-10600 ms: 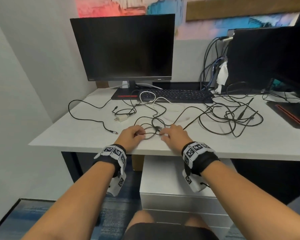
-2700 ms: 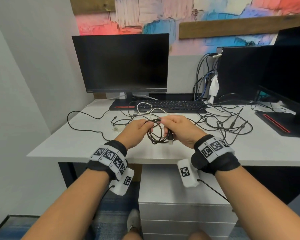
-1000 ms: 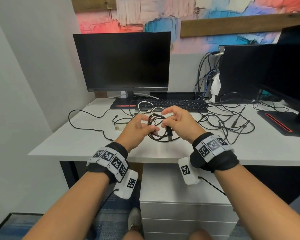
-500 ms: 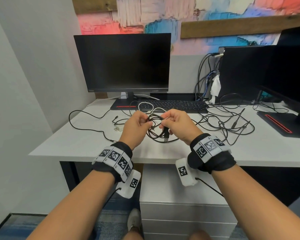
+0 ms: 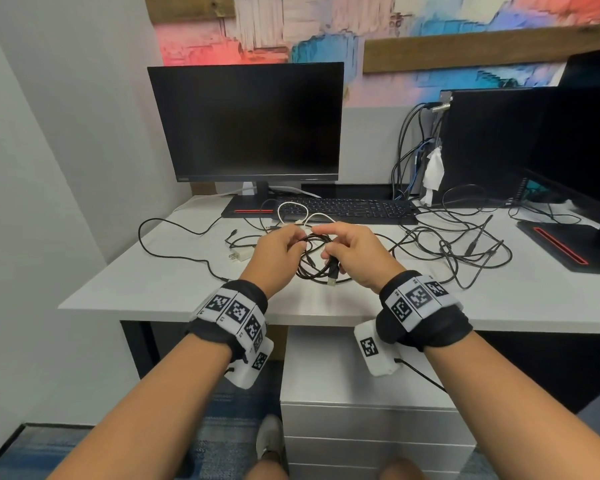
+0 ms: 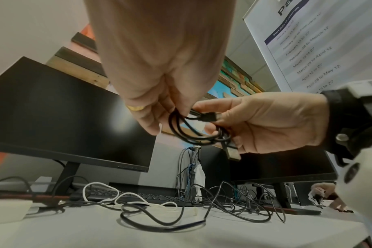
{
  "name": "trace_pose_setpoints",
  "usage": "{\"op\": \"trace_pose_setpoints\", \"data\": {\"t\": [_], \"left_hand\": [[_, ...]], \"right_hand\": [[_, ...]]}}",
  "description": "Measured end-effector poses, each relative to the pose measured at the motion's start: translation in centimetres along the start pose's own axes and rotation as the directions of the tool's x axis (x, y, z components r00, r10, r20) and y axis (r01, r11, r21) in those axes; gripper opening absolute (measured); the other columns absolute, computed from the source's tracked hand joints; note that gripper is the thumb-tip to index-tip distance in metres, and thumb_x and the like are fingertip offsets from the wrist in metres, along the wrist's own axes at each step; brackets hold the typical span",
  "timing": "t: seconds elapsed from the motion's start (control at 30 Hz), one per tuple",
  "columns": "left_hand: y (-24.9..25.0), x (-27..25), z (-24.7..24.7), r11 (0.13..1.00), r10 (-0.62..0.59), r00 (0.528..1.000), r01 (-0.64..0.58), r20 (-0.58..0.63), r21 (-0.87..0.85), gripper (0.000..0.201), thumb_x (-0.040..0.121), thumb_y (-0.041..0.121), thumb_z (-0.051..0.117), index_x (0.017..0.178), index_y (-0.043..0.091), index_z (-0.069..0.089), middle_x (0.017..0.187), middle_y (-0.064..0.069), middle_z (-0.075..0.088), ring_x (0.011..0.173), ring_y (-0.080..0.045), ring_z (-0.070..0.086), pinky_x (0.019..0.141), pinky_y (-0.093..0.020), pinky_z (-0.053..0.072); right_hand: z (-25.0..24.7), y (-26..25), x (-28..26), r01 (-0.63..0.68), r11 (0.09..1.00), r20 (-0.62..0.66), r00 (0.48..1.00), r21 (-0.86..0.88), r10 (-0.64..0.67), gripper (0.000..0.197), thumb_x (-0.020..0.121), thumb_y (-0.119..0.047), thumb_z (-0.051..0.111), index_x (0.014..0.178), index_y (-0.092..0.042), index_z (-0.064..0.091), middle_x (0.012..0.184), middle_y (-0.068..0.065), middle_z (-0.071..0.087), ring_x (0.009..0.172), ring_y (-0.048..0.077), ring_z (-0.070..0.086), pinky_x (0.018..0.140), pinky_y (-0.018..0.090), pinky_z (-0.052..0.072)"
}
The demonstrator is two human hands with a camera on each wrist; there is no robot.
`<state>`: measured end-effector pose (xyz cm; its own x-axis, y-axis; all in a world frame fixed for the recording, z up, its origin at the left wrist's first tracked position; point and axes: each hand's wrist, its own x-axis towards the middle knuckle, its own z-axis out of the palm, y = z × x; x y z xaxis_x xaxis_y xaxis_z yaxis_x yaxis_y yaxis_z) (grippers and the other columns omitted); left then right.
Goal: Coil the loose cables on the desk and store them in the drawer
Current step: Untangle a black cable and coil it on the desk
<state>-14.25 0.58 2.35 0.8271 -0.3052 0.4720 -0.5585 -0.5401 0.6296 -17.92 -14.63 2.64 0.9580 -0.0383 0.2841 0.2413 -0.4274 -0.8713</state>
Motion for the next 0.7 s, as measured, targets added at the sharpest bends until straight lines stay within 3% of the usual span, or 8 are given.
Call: {"op": "trace_pose_setpoints", "data": {"t": [0.07, 0.17, 0.33, 0.43, 0.53, 0.6, 0.7], "left_hand": [[-0.2, -0.2, 0.0, 1.0, -0.003, 0.999, 0.003, 0.04, -0.017, 0.017, 0.095, 0.013, 0.048, 0.105, 0.01, 0.062, 0.08, 0.002, 0.057, 0.071, -0.012, 0.049, 0.066, -0.024, 0.037], [-0.8, -0.4, -0.1, 0.983, -0.089, 0.99, 0.105, 0.112, -0.151, 0.016, 0.096, 0.015, 0.045, 0.1, 0.012, 0.061, 0.08, 0.002, 0.055, 0.071, -0.009, 0.047, 0.067, -0.024, 0.038], [-0.6, -0.7, -0.4, 0.837, -0.227, 0.942, 0.319, 0.249, -0.444, 0.021, 0.099, 0.019, 0.042, 0.086, 0.015, 0.058, 0.08, 0.0, 0.058, 0.085, -0.014, 0.053, 0.085, -0.03, 0.038], [-0.3, -0.8, -0.8, 0.792, -0.236, 0.915, 0.376, 0.328, -0.481, 0.016, 0.096, 0.02, 0.048, 0.085, 0.015, 0.058, 0.077, 0.001, 0.059, 0.089, -0.017, 0.054, 0.094, -0.035, 0.04], [-0.3, -0.9, -1.2, 0.836, -0.225, 0.879, 0.395, 0.42, -0.38, 0.011, 0.092, 0.014, 0.051, 0.082, 0.016, 0.054, 0.078, 0.001, 0.062, 0.091, -0.017, 0.056, 0.099, -0.039, 0.04], [-0.5, -0.9, -1.6, 0.869, -0.223, 0.855, 0.392, 0.467, -0.301, 0.009, 0.091, 0.013, 0.051, 0.082, 0.016, 0.052, 0.082, 0.0, 0.061, 0.092, -0.016, 0.057, 0.094, -0.038, 0.043], [-0.6, -1.1, -2.4, 0.877, -0.198, 0.849, 0.377, 0.49, -0.299, 0.007, 0.091, 0.014, 0.057, 0.086, 0.017, 0.054, 0.075, 0.007, 0.06, 0.08, -0.01, 0.056, 0.082, -0.029, 0.043]], "right_hand": [[0.0, -0.1, 0.1, -0.019, 1.0, 0.009, 1.0, -0.004, 0.019, 0.036, 0.094, -0.002, 0.047, 0.12, -0.022, 0.062, 0.075, 0.001, 0.061, 0.066, 0.009, 0.054, 0.051, 0.011, 0.045], [-0.2, -0.3, 0.2, -0.021, 1.0, 0.043, 0.999, 0.009, 0.02, 0.035, 0.094, 0.0, 0.047, 0.118, -0.02, 0.063, 0.076, 0.002, 0.063, 0.067, 0.01, 0.058, 0.053, 0.013, 0.047], [-0.6, 0.1, 0.4, 0.0, 1.0, 0.055, 0.998, -0.017, 0.001, 0.025, 0.089, -0.009, 0.06, 0.107, -0.026, 0.064, 0.081, 0.0, 0.074, 0.081, 0.015, 0.067, 0.071, 0.027, 0.05], [-0.6, 0.5, 0.5, -0.011, 1.0, 0.038, 0.999, 0.016, 0.011, 0.023, 0.086, -0.007, 0.064, 0.095, -0.027, 0.068, 0.08, 0.003, 0.074, 0.074, 0.016, 0.067, 0.076, 0.033, 0.055], [-0.7, 0.2, 0.4, -0.01, 1.0, 0.039, 0.999, 0.006, 0.009, 0.021, 0.085, -0.007, 0.067, 0.087, -0.027, 0.07, 0.078, 0.002, 0.071, 0.067, 0.013, 0.062, 0.069, 0.033, 0.055], [-0.8, 0.0, 0.2, -0.02, 0.999, 0.07, 0.997, -0.049, 0.023, 0.015, 0.085, -0.009, 0.068, 0.089, -0.023, 0.071, 0.072, -0.002, 0.068, 0.059, 0.012, 0.058, 0.057, 0.031, 0.053], [-1.0, 0.0, 0.0, -0.042, 0.992, 0.095, 0.994, -0.12, 0.053, 0.012, 0.086, -0.012, 0.067, 0.094, -0.02, 0.069, 0.068, -0.007, 0.065, 0.048, 0.007, 0.049, 0.041, 0.023, 0.042]]}}
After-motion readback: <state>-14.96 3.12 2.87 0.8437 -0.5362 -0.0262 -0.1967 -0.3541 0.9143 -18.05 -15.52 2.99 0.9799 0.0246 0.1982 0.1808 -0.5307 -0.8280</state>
